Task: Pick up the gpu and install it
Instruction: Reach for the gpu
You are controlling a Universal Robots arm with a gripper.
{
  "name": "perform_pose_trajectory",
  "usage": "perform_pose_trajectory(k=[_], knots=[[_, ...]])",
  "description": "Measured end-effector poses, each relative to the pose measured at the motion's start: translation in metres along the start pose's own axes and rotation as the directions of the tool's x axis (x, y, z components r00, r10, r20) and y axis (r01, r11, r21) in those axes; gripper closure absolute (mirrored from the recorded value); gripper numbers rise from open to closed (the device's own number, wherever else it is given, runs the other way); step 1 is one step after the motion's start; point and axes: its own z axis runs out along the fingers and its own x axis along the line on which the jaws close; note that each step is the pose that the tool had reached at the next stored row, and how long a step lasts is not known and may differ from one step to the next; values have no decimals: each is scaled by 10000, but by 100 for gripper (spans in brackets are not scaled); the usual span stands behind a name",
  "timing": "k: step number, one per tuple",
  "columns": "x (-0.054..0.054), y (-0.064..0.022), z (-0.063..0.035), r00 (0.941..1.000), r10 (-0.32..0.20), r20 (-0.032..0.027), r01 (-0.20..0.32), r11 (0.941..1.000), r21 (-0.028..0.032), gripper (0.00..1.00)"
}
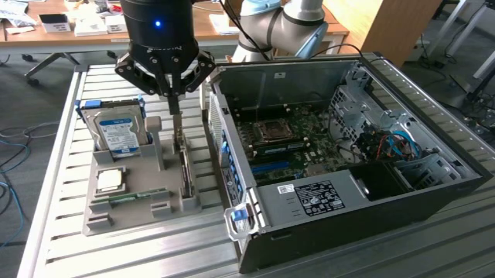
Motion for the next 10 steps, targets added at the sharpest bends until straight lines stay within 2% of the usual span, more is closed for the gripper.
perform_pose_trajectory(k=[10], knots=[[35, -3, 10, 10000, 0, 2, 0, 10000, -2, 89]])
